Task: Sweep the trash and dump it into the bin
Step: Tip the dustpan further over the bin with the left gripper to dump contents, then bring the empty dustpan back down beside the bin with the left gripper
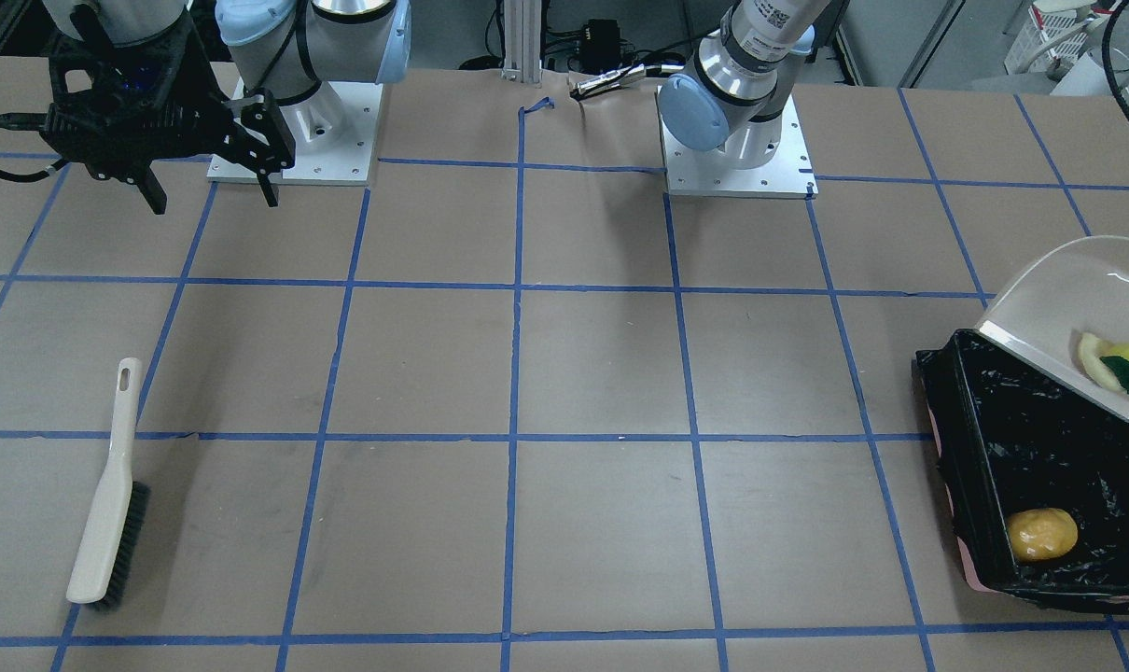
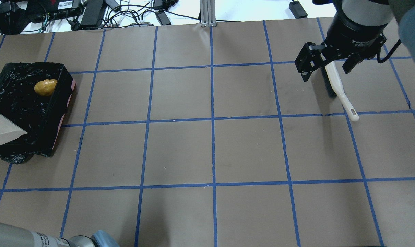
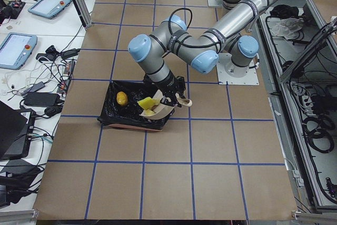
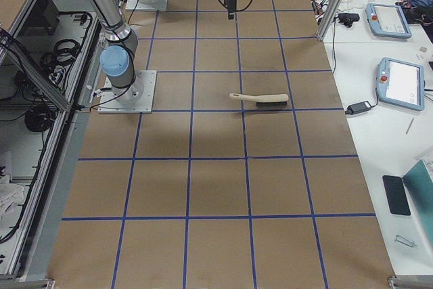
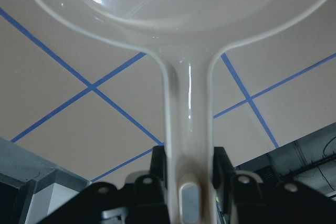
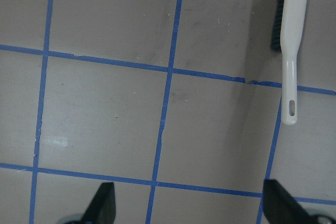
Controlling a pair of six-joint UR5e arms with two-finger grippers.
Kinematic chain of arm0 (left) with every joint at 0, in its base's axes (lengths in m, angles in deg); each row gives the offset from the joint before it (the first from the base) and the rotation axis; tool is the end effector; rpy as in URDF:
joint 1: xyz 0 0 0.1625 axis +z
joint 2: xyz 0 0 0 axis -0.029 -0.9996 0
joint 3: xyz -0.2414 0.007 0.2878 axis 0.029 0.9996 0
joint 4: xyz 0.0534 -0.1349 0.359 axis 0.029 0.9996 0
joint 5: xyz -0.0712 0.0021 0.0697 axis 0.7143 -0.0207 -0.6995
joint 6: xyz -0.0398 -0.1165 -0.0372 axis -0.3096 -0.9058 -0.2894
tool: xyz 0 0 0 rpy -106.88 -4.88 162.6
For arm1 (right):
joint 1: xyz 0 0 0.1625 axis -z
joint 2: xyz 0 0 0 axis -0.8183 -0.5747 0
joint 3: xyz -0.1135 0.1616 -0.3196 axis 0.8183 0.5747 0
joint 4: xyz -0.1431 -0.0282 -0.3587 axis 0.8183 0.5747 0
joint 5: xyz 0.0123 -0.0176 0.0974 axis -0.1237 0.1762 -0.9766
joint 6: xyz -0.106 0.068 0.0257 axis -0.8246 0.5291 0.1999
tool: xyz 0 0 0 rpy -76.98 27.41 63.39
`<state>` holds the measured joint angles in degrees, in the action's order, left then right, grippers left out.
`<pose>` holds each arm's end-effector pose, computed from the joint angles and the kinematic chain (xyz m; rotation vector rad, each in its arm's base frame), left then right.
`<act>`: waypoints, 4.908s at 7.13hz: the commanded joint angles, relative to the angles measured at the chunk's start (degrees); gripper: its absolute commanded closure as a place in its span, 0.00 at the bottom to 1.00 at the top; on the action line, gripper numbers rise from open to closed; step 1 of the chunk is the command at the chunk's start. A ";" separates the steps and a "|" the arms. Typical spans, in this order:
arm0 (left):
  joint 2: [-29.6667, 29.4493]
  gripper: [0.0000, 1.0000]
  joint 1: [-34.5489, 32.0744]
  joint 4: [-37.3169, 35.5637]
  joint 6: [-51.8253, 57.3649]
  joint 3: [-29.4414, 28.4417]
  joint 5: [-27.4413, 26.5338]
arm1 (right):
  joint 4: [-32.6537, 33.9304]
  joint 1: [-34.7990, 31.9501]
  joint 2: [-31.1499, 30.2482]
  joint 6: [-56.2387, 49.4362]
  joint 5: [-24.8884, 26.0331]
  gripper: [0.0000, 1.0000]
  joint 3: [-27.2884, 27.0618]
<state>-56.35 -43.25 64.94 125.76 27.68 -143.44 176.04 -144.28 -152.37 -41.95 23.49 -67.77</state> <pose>0.3331 -0.4306 0.3715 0.9211 2.8295 0.8555 0.1246 -0.4438 0.4394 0.2320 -3.0973 0.0790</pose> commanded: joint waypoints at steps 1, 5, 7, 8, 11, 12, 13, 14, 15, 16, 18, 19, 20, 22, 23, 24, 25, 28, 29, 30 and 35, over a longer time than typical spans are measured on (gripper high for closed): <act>-0.26 1.00 -2.54 0.20 1.48 -0.19 -2.44 | 0.01 0.06 -0.13 0.11 0.03 0.00 -0.05; -1.23 1.00 -2.90 -4.80 10.61 -0.28 -4.29 | 0.18 0.15 -0.22 0.11 0.03 0.00 -0.05; -1.49 1.00 -3.16 -6.74 14.48 -1.07 -6.31 | 0.27 0.24 -0.22 0.02 0.03 0.00 -0.05; -2.11 1.00 -3.16 -8.32 18.07 -1.77 -6.40 | 0.27 0.24 -0.22 0.11 0.03 0.00 -0.05; -2.29 1.00 -7.27 -11.74 21.96 -1.95 -12.96 | -0.08 0.24 -0.57 0.19 0.47 0.00 -0.14; -2.37 1.00 -7.55 -12.54 24.06 -1.95 -13.69 | 0.01 0.24 -0.57 0.19 0.29 0.00 -0.14; -2.64 1.00 -7.56 -16.29 28.34 -1.87 -13.69 | 0.01 0.24 -0.57 0.19 0.21 0.00 -0.14; -3.07 1.00 -7.64 -17.37 29.43 -1.86 -13.78 | 0.09 0.24 -0.57 0.19 0.03 0.00 -0.05; -3.16 1.00 -7.90 -17.99 30.66 -1.86 -13.78 | -0.08 0.24 -0.57 0.19 0.03 0.00 -0.14; -3.25 1.00 -8.78 -19.65 31.98 -1.86 -14.04 | 0.09 0.24 -0.57 -0.07 0.03 0.00 -0.14; -3.26 1.00 -10.53 -19.67 31.99 -1.60 -16.77 | 0.01 0.24 -0.57 0.28 0.03 0.00 -0.14; -3.43 1.00 -11.24 -19.84 32.08 -1.43 -19.99 | 0.18 0.24 -0.57 0.28 0.03 0.00 -0.14; -3.43 1.00 -11.77 -19.84 32.08 -1.34 -21.24 | 0.18 0.24 -0.57 0.28 0.03 0.00 -0.14; -3.43 1.00 -12.56 -20.02 31.90 -1.25 -21.34 | 0.18 0.24 -0.57 0.28 -0.06 0.00 -0.14; -3.26 1.00 -12.57 -19.93 32.08 -1.25 -21.34 | 0.27 0.24 -0.57 0.28 -0.06 0.00 -0.14; -3.17 1.00 -12.57 -20.37 32.34 -1.25 -21.17 | 0.27 0.24 -0.57 0.28 -0.06 0.00 -0.14; -2.30 1.00 -12.57 -20.37 32.78 -1.34 -18.90 | 0.27 0.24 -0.57 0.28 -0.06 0.00 -0.14; 1.56 1.00 -12.12 -20.28 35.68 -1.86 -2.07 | 0.36 0.24 -0.57 0.37 -0.06 0.00 -0.14; 2.97 1.00 -12.04 -19.50 35.68 -1.69 6.17 | 0.27 0.24 -0.57 0.28 -0.06 0.00 -0.14; 3.33 1.00 -12.65 -17.75 35.68 -1.51 14.00 | 0.27 0.24 -0.57 0.28 -0.06 0.00 -0.14; -4.37 1.00 -30.20 -19.92 35.07 -0.55 27.15 | 0.45 0.24 -0.57 0.28 -0.06 0.00 -0.14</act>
<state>-58.17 -69.19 46.44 161.11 26.97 -119.39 176.42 -144.04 -152.94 -41.67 23.43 -67.91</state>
